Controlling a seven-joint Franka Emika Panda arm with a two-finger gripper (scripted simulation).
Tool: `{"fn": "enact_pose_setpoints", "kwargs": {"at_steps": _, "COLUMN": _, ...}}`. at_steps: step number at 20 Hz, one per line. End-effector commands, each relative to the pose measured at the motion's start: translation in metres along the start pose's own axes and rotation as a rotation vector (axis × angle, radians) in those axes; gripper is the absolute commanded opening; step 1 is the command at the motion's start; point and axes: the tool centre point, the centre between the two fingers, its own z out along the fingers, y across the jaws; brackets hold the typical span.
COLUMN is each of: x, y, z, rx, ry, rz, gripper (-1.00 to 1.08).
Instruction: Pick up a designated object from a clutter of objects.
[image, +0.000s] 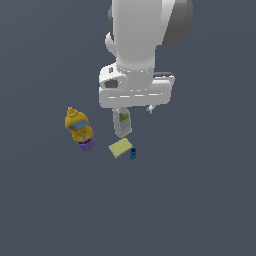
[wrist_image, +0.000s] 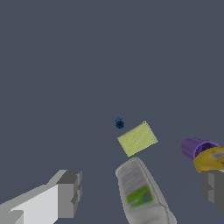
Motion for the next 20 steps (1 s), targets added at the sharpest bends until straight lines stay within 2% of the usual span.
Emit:
{"fn": "enact_pose_setpoints", "kwargs": {"at_steps": 1, "x": 0.0, "y": 0.0, "z": 0.0, "rx": 0.0, "ry": 0.0, "rz": 0.0, "gripper": 0.28}}
{"fn": "enact_pose_setpoints", "kwargs": {"at_steps": 9, "x": 0.0, "y": -0.01, "z": -0.007, "rx": -0.004, "ry": 0.001, "rz": -0.026, "gripper": 0.28}}
{"fn": "enact_pose_setpoints", "kwargs": {"at_steps": 20, "x": 0.004, "y": 0.011, "z": 0.009, "rx": 0.011, "ry": -0.011, "rz": -0.051, "gripper": 0.28}}
